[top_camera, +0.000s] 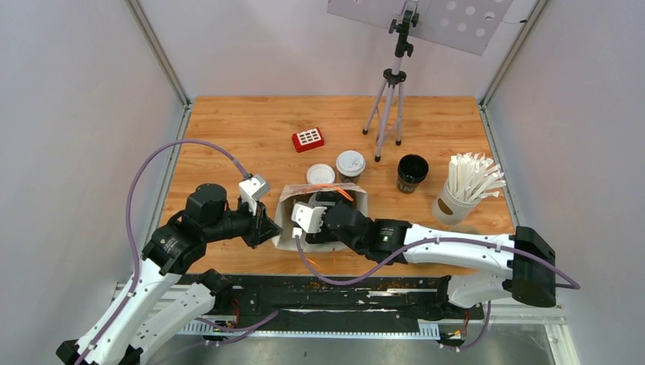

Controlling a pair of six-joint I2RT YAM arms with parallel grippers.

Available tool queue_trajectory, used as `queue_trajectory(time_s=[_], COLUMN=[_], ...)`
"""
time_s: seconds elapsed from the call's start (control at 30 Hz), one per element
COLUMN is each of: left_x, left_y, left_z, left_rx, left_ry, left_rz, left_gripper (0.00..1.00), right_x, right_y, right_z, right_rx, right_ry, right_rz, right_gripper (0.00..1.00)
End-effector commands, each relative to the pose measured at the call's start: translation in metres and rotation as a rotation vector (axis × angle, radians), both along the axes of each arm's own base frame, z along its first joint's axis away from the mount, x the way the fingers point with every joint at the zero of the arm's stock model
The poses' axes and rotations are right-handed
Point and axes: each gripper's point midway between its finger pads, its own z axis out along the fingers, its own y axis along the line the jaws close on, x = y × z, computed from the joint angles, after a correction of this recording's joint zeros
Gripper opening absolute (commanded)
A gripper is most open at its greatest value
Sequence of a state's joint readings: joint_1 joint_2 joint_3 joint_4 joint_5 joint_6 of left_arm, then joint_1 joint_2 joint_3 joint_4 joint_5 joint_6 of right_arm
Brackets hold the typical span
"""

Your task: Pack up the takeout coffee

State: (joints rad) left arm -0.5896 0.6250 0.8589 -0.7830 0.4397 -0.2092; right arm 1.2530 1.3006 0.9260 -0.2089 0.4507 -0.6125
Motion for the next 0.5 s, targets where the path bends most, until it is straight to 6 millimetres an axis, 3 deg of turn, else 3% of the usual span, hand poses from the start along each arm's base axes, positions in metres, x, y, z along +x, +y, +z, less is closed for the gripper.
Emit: queue_trajectory(time_s=[0.0, 0.3, 0.47], left_x=[-0.002, -0.001, 0.004], left_y=[-0.002, -0.003, 0.005], left_z=[0.001, 0.001, 0.005], left_rx=[-0.007, -0.006, 0.006], left_ry=[-0.025, -0.029, -0.026], left_rz=[-0.034, -0.031, 0.036], left_gripper=[0.18, 0.21, 0.40], right_x=[0.015, 0.006, -0.005], right_y=[0.003, 0.002, 0.003], right_z=[-0.001, -0.010, -0.008], right_rx=[0.045, 0.037, 0.068], right_ry=[-0.025, 0.047, 0.082], right_rz=[-0.089, -0.078, -0.018], right_gripper=[0.73, 0.73, 0.73])
